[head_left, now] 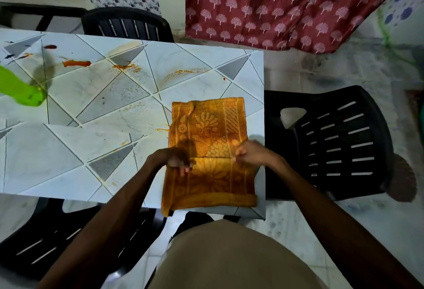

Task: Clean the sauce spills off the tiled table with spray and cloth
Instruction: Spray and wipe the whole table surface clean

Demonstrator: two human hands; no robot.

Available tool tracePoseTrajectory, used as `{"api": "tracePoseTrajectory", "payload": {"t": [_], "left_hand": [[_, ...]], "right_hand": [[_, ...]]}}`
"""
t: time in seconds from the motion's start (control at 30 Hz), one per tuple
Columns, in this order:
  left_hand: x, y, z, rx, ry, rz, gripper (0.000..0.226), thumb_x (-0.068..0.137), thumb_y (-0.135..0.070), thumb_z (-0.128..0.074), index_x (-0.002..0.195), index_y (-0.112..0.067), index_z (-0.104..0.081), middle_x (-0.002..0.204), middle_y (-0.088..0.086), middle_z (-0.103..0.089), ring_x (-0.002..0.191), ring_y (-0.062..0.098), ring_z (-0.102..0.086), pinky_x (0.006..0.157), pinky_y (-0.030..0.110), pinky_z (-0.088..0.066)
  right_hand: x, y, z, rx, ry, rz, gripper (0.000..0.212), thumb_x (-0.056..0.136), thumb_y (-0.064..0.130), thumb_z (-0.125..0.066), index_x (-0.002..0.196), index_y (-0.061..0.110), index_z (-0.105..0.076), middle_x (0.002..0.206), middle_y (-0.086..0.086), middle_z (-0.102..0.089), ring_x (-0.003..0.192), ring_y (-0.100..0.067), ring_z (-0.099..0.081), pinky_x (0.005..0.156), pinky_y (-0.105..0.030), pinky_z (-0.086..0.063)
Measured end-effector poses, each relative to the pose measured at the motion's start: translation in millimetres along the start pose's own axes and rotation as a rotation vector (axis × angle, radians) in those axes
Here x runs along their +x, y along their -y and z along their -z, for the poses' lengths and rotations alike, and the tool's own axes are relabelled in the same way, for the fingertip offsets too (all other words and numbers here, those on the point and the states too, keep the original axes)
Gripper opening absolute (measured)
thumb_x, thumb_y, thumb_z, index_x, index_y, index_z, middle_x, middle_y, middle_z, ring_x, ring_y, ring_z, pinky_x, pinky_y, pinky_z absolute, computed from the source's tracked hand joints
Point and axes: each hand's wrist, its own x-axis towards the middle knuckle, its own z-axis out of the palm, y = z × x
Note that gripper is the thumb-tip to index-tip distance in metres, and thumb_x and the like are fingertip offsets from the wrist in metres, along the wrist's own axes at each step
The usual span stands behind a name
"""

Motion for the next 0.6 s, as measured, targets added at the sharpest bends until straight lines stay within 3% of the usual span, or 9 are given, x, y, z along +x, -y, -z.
{"api": "tracePoseTrajectory", "payload": {"t": [0.07,0.13,0.17,0.27,0.37,0.6], "left_hand": [[3,3,-4,-0.018,-0.471,-0.046,0.026,0.094,-0.031,-0.063,0.108,-0.011,-0.069,0.106,0.012,-0.070,0.101,0.035,-0.068,0.075,0.031,-0.049],[1,1,-14,-0.029,-0.804,0.116,0.034,0.091,-0.039,-0.062,0.115,-0.015,-0.066,0.112,0.012,-0.067,0.103,0.036,-0.066,0.081,0.039,-0.051],[0,0,-19,-0.043,-0.873,0.201,0.034,0.092,-0.037,-0.058,0.117,-0.014,-0.064,0.115,0.014,-0.065,0.105,0.037,-0.064,0.084,0.042,-0.052],[1,-3,-28,-0.121,-0.909,0.340,0.036,0.100,-0.032,-0.046,0.123,-0.007,-0.056,0.124,0.019,-0.060,0.115,0.040,-0.058,0.091,0.045,-0.048],[-1,-1,-30,-0.195,-0.899,0.438,0.042,0.101,-0.037,-0.047,0.125,-0.006,-0.059,0.126,0.017,-0.062,0.117,0.038,-0.059,0.093,0.044,-0.049],[-6,0,-22,-0.220,-0.813,0.419,0.045,0.095,-0.038,-0.057,0.127,-0.006,-0.057,0.129,0.019,-0.059,0.120,0.039,-0.056,0.095,0.043,-0.048]], "right_hand": [[5,0,-2,-0.081,-0.399,-0.123,0.018,0.090,0.032,-0.068,0.096,0.016,-0.074,0.100,-0.008,-0.073,0.094,-0.028,-0.070,0.078,-0.034,-0.057],[3,3,-8,-0.136,-0.538,-0.270,0.026,0.093,0.030,-0.062,0.109,0.011,-0.070,0.112,-0.014,-0.069,0.103,-0.035,-0.068,0.080,-0.038,-0.056],[2,4,-11,-0.128,-0.535,-0.324,0.028,0.095,0.029,-0.061,0.113,0.009,-0.068,0.116,-0.015,-0.068,0.106,-0.036,-0.066,0.080,-0.038,-0.055],[0,4,-20,-0.018,-0.507,-0.410,0.035,0.091,0.030,-0.069,0.115,0.006,-0.066,0.121,-0.016,-0.066,0.110,-0.036,-0.065,0.075,-0.034,-0.050],[0,7,-23,0.107,-0.499,-0.459,0.046,0.082,0.033,-0.081,0.114,0.003,-0.068,0.122,-0.017,-0.067,0.111,-0.037,-0.066,0.074,-0.034,-0.050],[6,17,-19,0.338,-0.509,-0.491,0.044,0.070,0.025,-0.089,0.104,0.001,-0.073,0.111,-0.017,-0.072,0.102,-0.034,-0.070,0.078,-0.037,-0.060]]}}
